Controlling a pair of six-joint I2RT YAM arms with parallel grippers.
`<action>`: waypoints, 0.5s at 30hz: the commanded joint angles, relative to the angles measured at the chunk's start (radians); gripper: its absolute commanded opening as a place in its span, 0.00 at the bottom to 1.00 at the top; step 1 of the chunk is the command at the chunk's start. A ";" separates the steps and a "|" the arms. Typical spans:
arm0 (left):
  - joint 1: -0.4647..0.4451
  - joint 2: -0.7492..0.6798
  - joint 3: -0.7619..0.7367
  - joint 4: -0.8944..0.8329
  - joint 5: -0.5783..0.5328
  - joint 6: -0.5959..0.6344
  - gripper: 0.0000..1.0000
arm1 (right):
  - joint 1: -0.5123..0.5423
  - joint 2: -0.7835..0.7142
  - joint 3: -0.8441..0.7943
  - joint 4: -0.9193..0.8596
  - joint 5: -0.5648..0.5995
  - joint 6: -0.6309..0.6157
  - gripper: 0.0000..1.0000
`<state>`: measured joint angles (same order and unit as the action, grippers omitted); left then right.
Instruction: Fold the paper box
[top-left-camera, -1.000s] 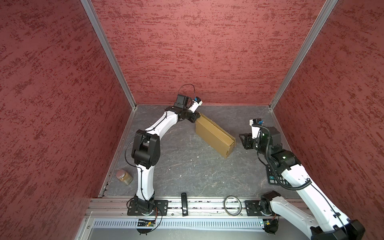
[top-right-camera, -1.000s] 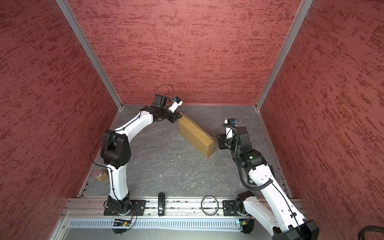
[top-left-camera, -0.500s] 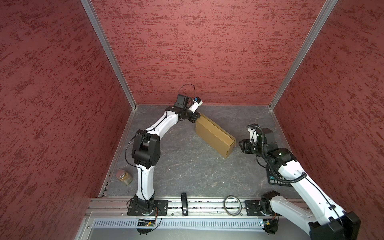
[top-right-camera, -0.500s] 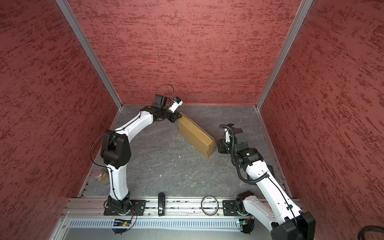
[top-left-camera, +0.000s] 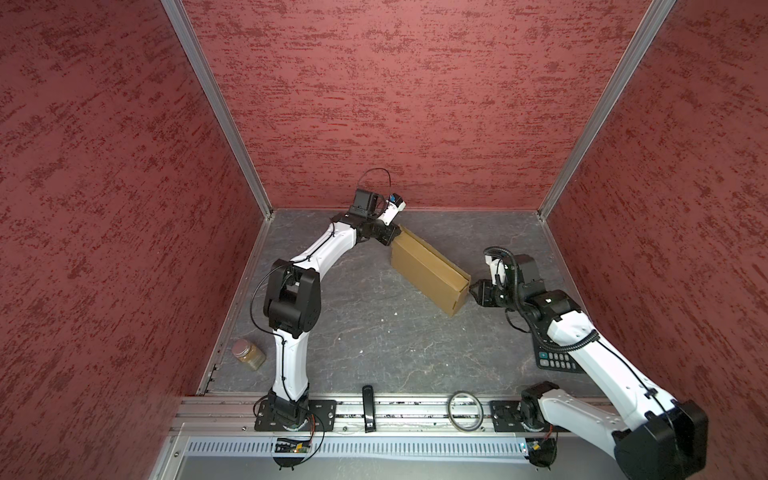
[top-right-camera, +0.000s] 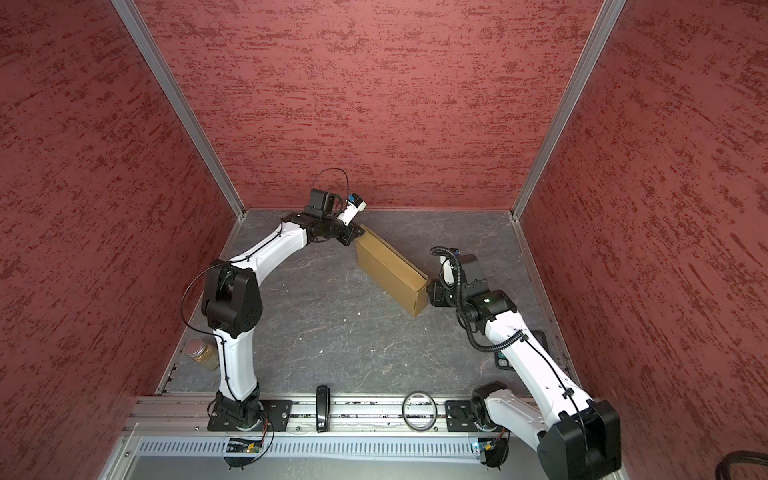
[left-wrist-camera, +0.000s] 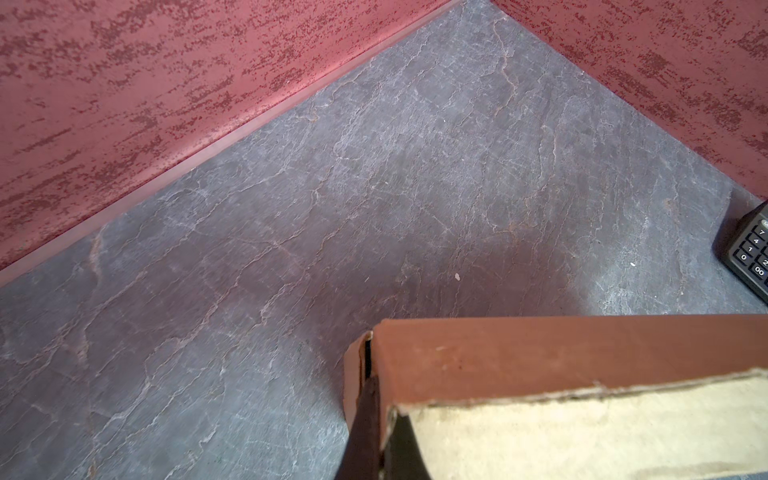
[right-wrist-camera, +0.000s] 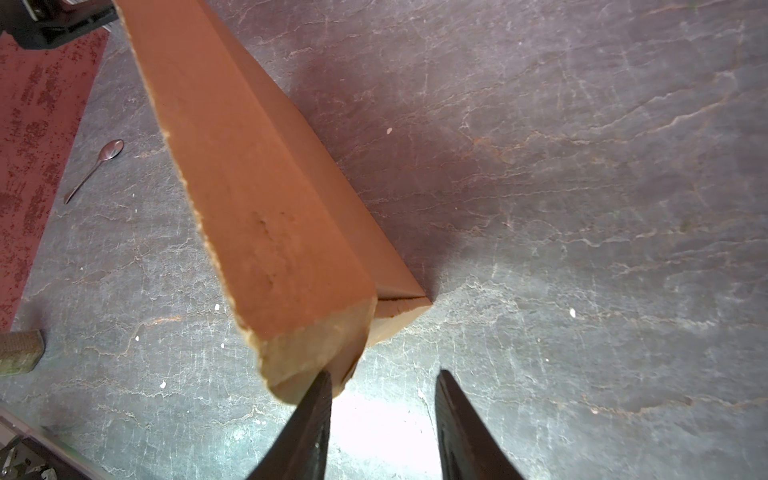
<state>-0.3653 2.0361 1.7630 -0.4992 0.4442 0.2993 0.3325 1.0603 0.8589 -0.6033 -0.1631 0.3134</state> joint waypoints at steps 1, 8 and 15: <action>-0.013 -0.008 -0.034 -0.048 0.004 0.000 0.00 | 0.009 0.001 0.026 0.043 -0.024 -0.008 0.43; -0.015 -0.010 -0.043 -0.042 0.011 0.004 0.00 | 0.017 0.024 0.044 0.050 -0.026 -0.019 0.43; -0.017 -0.013 -0.040 -0.047 0.015 0.015 0.00 | 0.020 0.020 0.061 0.051 -0.026 -0.028 0.44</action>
<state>-0.3656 2.0323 1.7500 -0.4847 0.4442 0.3019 0.3447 1.0866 0.8799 -0.5846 -0.1795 0.2893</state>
